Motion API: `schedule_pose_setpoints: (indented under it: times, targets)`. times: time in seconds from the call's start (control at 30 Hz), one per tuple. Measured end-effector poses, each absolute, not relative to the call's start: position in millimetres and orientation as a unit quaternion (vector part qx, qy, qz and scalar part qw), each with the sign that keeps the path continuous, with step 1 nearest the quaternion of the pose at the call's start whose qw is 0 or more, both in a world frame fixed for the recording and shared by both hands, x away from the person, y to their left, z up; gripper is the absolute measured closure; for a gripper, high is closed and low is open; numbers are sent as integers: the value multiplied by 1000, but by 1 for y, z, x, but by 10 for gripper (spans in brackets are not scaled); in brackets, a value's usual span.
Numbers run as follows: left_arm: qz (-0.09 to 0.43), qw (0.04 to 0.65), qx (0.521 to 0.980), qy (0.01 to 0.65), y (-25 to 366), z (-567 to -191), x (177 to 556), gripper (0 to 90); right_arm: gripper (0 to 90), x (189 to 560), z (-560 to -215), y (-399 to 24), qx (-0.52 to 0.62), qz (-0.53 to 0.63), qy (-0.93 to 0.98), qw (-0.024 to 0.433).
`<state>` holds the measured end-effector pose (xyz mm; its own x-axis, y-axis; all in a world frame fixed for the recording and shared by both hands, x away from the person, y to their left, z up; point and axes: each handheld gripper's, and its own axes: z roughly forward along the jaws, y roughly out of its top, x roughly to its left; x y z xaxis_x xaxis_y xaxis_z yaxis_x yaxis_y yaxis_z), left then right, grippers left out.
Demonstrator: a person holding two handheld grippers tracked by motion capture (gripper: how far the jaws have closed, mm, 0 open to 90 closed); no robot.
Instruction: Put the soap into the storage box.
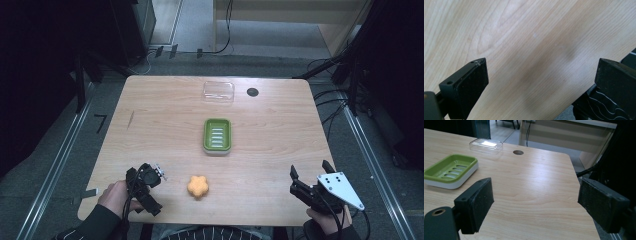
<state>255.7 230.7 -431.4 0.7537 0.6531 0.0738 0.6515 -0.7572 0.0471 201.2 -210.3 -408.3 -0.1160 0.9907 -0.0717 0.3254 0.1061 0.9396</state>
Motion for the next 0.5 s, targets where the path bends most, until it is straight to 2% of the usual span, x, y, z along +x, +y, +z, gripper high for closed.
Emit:
schedule_pose_setpoints:
  times: [0.5]
  targets:
    - [46,17,949,312,198,-429,262,0,137,201,-408,-209,525,411,625,406]
